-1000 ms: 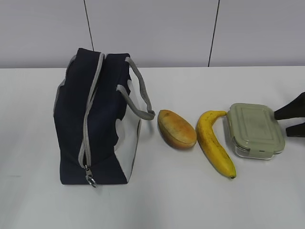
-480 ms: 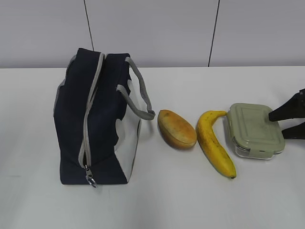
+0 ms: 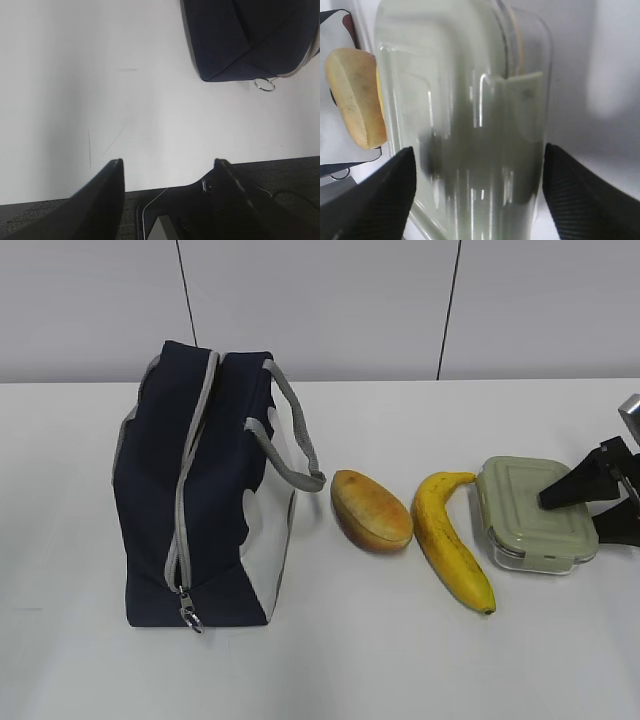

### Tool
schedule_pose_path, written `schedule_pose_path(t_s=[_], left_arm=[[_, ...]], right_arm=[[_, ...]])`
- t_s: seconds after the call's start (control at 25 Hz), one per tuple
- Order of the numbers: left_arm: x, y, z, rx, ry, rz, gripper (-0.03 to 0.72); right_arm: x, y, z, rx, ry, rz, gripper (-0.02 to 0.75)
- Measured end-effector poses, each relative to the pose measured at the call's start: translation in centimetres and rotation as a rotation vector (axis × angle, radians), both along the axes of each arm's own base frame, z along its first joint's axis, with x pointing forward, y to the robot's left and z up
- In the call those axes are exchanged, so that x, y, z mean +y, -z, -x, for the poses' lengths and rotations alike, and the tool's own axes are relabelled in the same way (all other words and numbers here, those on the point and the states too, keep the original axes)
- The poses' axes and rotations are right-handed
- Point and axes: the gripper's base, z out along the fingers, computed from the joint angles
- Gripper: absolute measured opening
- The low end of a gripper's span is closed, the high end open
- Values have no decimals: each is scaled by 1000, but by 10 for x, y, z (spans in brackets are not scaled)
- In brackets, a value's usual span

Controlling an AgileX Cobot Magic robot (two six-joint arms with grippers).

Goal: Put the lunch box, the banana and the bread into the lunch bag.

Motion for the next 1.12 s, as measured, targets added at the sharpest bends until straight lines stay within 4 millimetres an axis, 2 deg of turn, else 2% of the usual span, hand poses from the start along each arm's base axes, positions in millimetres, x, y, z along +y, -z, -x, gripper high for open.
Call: schedule_pose_path(t_s=[0.32,0.72,1.12], left_arm=[[0,0,0,0,0,0,424],[0,1,2,21,3,-2,423],[0,1,2,27,4,-1,422]], right_arm=[[5,0,-1,0,-14,0,574],[6,-1,-2,-3,-8,-17,398],[6,-2,-2,1,-6,-22,373]])
